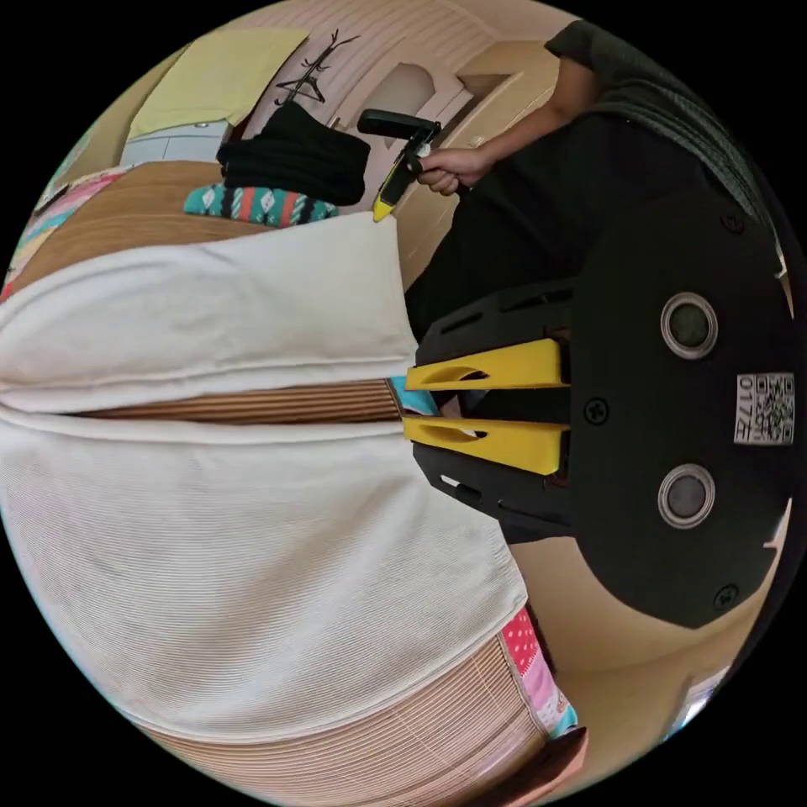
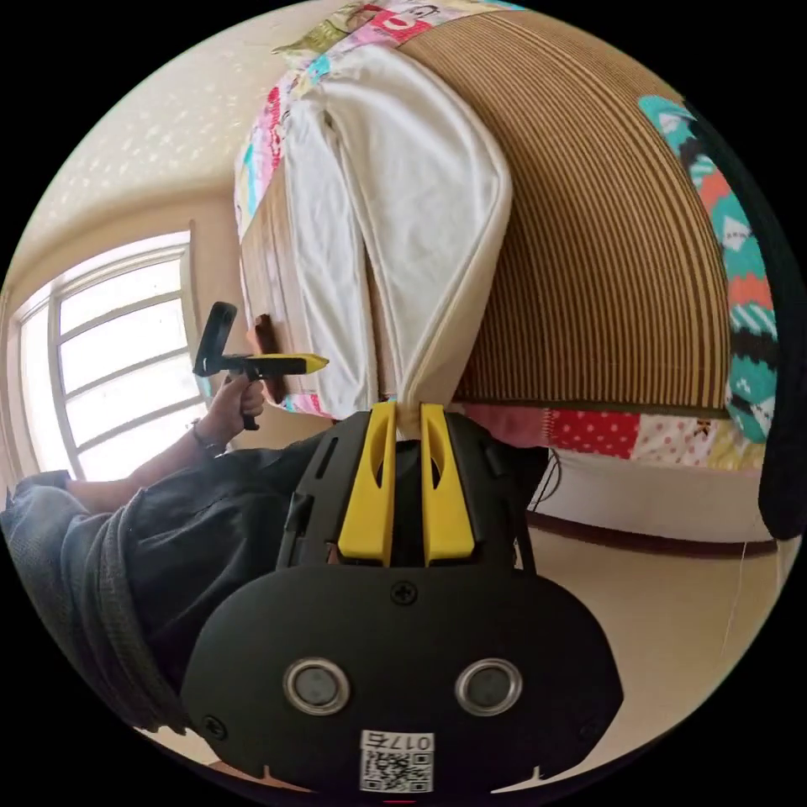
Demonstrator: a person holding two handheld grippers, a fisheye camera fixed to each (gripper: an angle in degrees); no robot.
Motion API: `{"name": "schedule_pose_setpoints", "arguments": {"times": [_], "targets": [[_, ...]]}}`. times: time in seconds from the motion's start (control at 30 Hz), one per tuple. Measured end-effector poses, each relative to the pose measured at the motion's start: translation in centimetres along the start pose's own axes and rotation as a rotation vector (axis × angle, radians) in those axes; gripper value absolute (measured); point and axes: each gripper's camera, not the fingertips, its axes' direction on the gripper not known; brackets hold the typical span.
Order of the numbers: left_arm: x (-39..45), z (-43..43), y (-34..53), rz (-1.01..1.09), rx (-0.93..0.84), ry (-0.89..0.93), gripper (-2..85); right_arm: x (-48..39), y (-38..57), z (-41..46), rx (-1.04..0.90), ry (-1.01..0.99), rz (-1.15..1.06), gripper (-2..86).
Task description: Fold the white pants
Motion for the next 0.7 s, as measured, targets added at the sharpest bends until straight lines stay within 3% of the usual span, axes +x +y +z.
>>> {"name": "schedule_pose_setpoints", "arguments": {"times": [0.13, 0.23, 0.37, 0.43, 0.5, 0.57, 0.63, 0.7], "targets": [[5.6, -3.7, -3.1, 0.159, 0.101, 0.123, 13.7, -4.8, -3.2, 3.3, -0.164, -0.177, -0.280, 3.1], [6.8, -3.6, -5.9, 0.186, 0.068, 0.201, 15.3, -7.9, -5.1, 6.4, -0.273, -0.218, -0.424, 3.0], [6.9, -1.7, -7.4, 0.180, -0.029, 0.094, 6.0, -10.2, -5.5, 9.3, -0.385, -0.215, -0.593, 3.6], [7.1, -1.5, -6.5, 0.208, -0.011, 0.071, 3.8, -9.5, -5.6, 10.3, -0.528, -0.249, -0.685, 3.5], [6.9, -1.5, -6.0, 0.200, -0.007, 0.085, 3.6, -6.6, -7.0, 11.0, -0.832, -0.385, -0.747, 3.5], [7.0, -1.8, -5.8, 0.200, -0.002, 0.117, 3.4, -3.6, -10.5, 9.7, -0.865, -0.288, -0.681, 4.2], [7.8, -2.3, -5.6, 0.205, 0.017, 0.117, 3.3, -0.3, -16.6, 7.4, -0.761, -0.093, -0.514, 5.7], [8.6, -2.6, -5.7, 0.217, 0.017, 0.082, 3.4, 3.8, -26.0, 2.1, -0.435, 0.055, -0.187, 12.4]]}}
